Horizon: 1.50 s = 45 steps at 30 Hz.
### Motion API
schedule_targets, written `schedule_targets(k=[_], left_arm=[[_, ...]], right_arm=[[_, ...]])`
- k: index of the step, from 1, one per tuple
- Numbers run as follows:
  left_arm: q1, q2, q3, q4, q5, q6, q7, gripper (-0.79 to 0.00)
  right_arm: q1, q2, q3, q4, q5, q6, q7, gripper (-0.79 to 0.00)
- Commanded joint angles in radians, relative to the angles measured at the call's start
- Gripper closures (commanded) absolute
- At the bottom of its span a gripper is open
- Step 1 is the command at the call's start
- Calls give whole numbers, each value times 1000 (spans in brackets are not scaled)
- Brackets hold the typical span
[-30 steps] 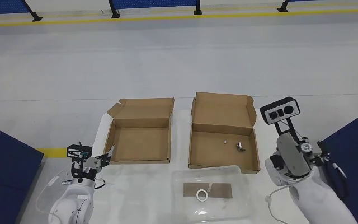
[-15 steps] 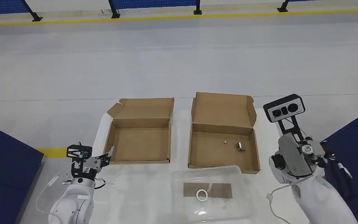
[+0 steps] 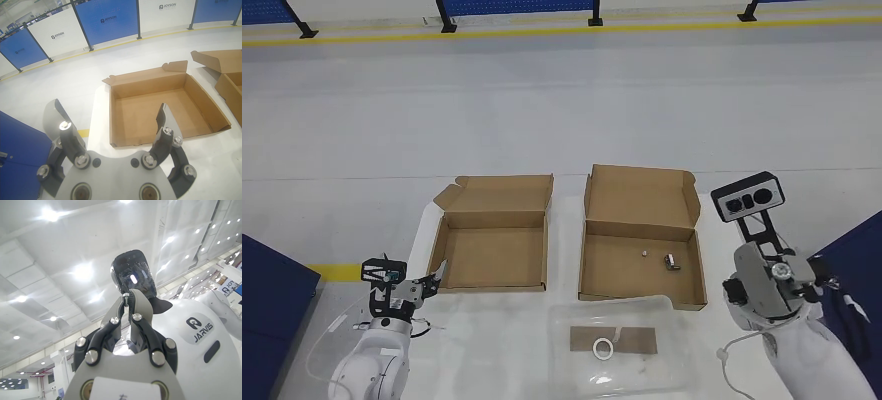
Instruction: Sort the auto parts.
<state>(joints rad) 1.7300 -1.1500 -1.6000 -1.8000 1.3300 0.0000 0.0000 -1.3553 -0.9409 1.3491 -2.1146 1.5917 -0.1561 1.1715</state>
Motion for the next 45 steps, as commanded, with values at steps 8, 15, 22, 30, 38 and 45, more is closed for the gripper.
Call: schedule_targets(k=[8,15,22,30,38,45], left_arm=[[0,0,0,0,0,0,0,-785],[0,0,0,0,0,0,0,-785],[0,0,0,0,0,0,0,-785],[0,0,0,0,0,0,0,-785],[0,0,0,0,0,0,0,-785],[0,0,0,0,0,0,0,-785]], right_arm=[[2,-5,0,-9,21,12,2,0],[1,-3,63,4,-65,40,-31,0],[-18,12,247,68,-261,114,21,0],[-119,29,412,157,-538,122,127,0],[-140,30,435,165,-600,92,135,0],[-124,46,449,139,-952,187,20,0]])
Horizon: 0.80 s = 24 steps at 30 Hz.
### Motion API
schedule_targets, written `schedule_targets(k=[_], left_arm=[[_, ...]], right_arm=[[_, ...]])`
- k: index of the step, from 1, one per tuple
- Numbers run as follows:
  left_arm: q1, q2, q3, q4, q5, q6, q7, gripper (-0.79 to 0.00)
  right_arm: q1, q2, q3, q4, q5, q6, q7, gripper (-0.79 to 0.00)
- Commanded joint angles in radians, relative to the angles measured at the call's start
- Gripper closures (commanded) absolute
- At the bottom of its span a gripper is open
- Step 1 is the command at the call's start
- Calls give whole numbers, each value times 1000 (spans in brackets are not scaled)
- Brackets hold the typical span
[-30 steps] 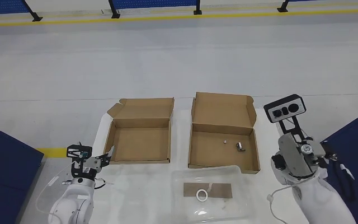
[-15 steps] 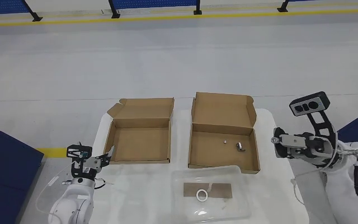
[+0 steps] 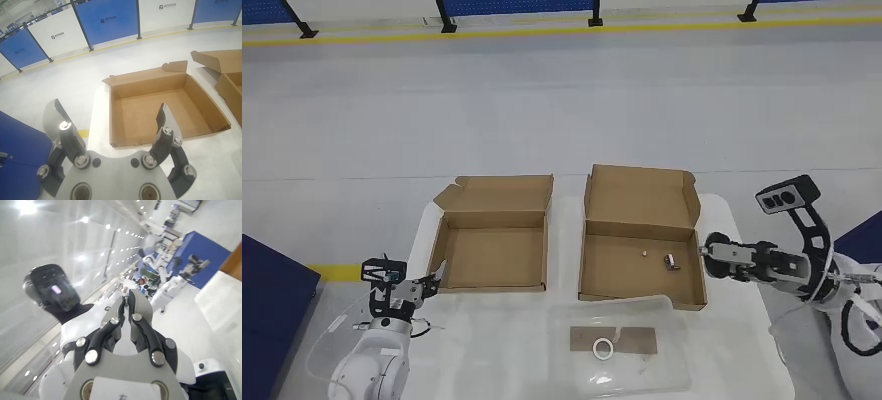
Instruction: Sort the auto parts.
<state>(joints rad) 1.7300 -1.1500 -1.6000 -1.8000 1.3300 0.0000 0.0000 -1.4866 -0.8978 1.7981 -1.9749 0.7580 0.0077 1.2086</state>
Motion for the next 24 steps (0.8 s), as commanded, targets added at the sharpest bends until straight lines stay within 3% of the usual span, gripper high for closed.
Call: schedule_targets(k=[1,4,9,18,24], left_arm=[[0,0,0,0,0,0,0,-785],[0,0,0,0,0,0,0,-785],[0,0,0,0,0,0,0,-785],[0,0,0,0,0,0,0,-785],[0,0,0,0,0,0,0,-785]], right_arm=[[15,7,0,0,-183,45,-33,0],[38,17,-8,-11,-381,91,-78,0],[70,27,-66,-3,-565,155,-108,0],[70,27,-63,-10,-593,149,-133,0],[74,42,-171,-73,-1097,283,-240,0]])
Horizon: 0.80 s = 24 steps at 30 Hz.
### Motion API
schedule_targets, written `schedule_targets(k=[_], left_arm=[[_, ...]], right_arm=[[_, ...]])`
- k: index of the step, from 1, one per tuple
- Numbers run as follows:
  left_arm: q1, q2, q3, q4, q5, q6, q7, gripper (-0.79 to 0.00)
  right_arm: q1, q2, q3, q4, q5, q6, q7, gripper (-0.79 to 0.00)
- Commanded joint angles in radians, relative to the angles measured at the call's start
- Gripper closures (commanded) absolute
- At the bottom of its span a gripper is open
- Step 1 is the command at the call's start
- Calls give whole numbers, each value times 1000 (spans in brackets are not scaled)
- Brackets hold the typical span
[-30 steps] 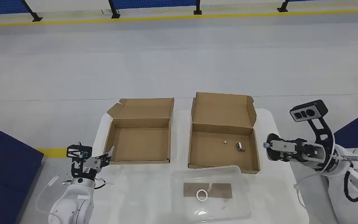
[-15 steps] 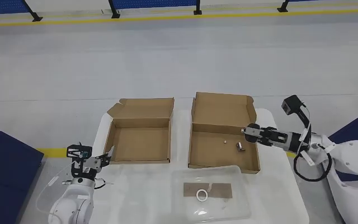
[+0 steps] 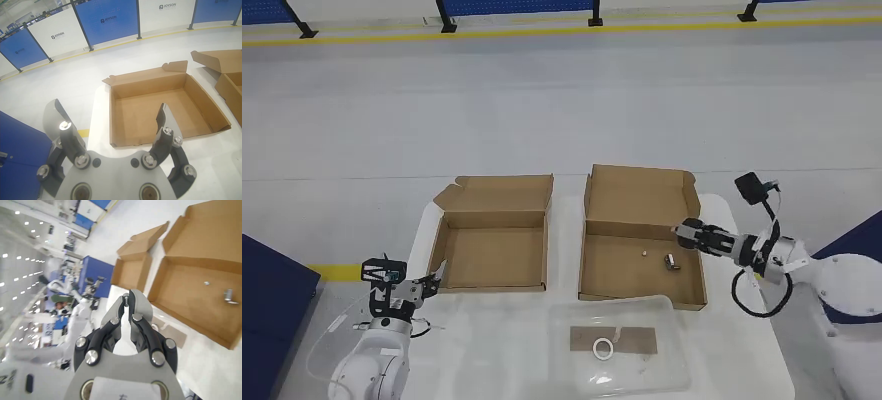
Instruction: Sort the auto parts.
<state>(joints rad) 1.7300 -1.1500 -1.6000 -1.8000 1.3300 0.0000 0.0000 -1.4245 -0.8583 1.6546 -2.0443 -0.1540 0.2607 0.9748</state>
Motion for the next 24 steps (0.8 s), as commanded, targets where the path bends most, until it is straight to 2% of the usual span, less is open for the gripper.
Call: schedule_targets(k=[1,5,8,12,24], left_arm=[[0,0,0,0,0,0,0,-785],[0,0,0,0,0,0,0,-785],[0,0,0,0,0,0,0,-785],[0,0,0,0,0,0,0,-785],[0,0,0,0,0,0,0,-785]], right_arm=[[22,3,-61,-2,-246,62,-3,0],[96,4,-192,31,-435,143,59,0],[163,-3,-287,83,-520,187,95,0],[234,-19,-389,164,-558,210,107,0],[231,-21,-405,183,-572,193,84,0]])
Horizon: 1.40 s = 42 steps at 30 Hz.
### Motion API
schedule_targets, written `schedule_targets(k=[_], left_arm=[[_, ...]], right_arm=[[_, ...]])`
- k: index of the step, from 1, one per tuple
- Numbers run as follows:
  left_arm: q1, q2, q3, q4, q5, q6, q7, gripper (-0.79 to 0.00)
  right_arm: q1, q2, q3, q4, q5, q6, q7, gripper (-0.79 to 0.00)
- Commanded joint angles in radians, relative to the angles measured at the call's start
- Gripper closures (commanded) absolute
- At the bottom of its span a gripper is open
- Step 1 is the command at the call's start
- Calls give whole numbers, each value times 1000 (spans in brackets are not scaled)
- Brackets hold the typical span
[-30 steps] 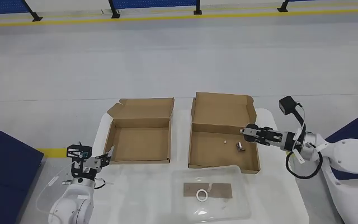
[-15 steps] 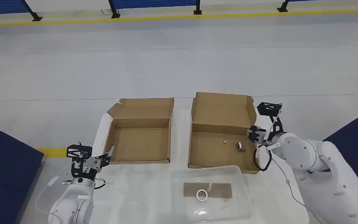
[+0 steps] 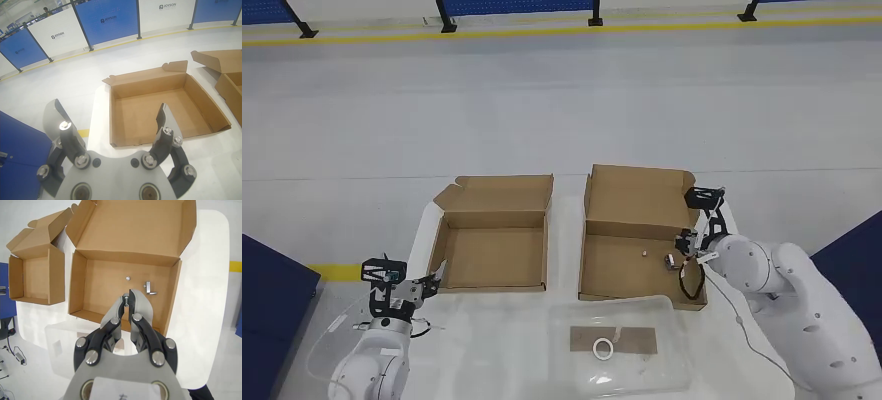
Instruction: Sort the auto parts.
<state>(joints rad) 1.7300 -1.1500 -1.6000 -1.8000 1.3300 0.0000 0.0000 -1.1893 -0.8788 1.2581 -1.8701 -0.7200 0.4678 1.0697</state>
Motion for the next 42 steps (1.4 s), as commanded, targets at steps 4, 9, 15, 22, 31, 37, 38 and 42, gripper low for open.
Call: schedule_targets(k=[4,9,15,22,31,37,38,42], left_arm=[[0,0,0,0,0,0,0,-785],[0,0,0,0,0,0,0,-785],[0,0,0,0,0,0,0,-785],[0,0,0,0,0,0,0,-785],[0,0,0,0,0,0,0,-785],[0,0,0,0,0,0,0,-785],[0,0,0,0,0,0,0,-785],[0,0,0,0,0,0,0,-785]], right_arm=[[50,-16,-84,80,-45,-22,-1,0],[183,-53,-218,220,-97,11,22,0],[325,-113,-357,414,-75,27,20,0],[424,-180,-468,612,-30,37,-5,0],[443,-197,-484,659,-12,33,-17,0],[426,-201,-481,681,-9,15,-56,0],[427,-204,-480,686,-2,13,-58,0],[436,-216,-479,722,16,5,-64,0]])
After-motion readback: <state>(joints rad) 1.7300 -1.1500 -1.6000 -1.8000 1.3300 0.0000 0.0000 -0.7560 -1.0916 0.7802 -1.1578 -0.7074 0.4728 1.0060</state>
